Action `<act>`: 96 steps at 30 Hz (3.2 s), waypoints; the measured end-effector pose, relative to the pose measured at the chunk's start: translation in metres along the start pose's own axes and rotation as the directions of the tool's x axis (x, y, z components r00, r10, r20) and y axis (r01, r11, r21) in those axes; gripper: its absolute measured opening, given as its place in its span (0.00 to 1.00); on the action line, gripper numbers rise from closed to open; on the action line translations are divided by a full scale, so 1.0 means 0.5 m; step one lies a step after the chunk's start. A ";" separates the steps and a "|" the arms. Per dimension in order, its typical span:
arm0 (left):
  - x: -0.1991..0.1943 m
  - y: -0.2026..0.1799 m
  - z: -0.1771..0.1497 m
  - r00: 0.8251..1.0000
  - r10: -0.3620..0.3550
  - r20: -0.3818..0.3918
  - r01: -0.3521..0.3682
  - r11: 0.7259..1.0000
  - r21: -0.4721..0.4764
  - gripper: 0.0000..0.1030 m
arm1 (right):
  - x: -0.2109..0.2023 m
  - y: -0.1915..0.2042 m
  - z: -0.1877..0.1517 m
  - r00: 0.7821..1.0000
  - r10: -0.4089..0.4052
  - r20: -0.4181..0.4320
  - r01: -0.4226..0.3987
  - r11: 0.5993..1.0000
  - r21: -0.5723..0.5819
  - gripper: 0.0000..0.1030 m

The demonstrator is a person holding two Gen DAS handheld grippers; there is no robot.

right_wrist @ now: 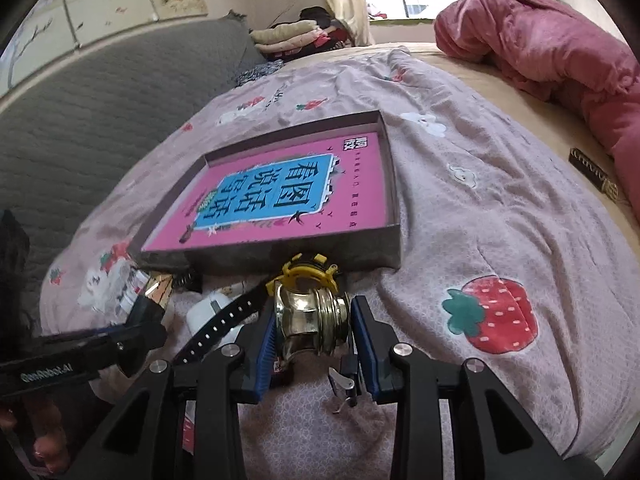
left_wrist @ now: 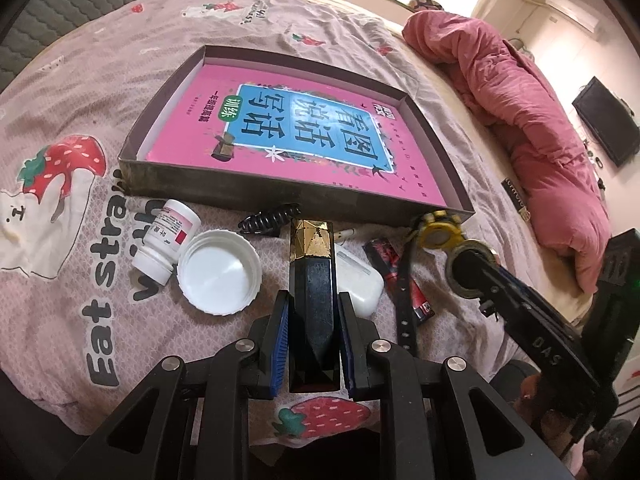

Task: Organize rigid objects
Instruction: 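Close left tool on the black tube while right tool closes on the brass cylinder, then lift the black tube with left tool while right tool carries the brass cylinder over the tray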

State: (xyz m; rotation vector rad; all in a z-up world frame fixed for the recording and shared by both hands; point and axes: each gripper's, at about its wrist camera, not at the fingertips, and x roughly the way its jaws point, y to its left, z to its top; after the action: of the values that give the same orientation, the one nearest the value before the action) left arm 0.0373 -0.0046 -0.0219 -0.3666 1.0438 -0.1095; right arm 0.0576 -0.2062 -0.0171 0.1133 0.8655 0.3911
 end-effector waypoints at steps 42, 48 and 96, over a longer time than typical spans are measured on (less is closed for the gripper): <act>0.005 -0.009 0.002 1.000 -0.024 -0.003 0.024 1.000 0.008 0.22 | 0.042 -0.019 -0.005 0.993 -0.020 -0.113 0.030 0.996 0.088 0.42; 0.008 -0.010 0.000 1.000 -0.026 -0.007 0.026 1.000 0.008 0.22 | 0.058 -0.016 -0.005 0.993 -0.018 -0.117 0.028 0.996 0.081 0.42; -0.036 0.011 0.056 0.991 0.019 0.129 -0.027 0.998 0.057 0.22 | -0.051 0.022 0.077 0.991 -0.018 0.129 0.024 0.999 -0.046 0.25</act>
State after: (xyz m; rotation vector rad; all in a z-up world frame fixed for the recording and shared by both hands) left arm 0.0518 0.0119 0.0036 -0.3046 0.9155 -0.0945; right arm 0.0689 -0.2033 0.0291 0.0847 0.7295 0.3801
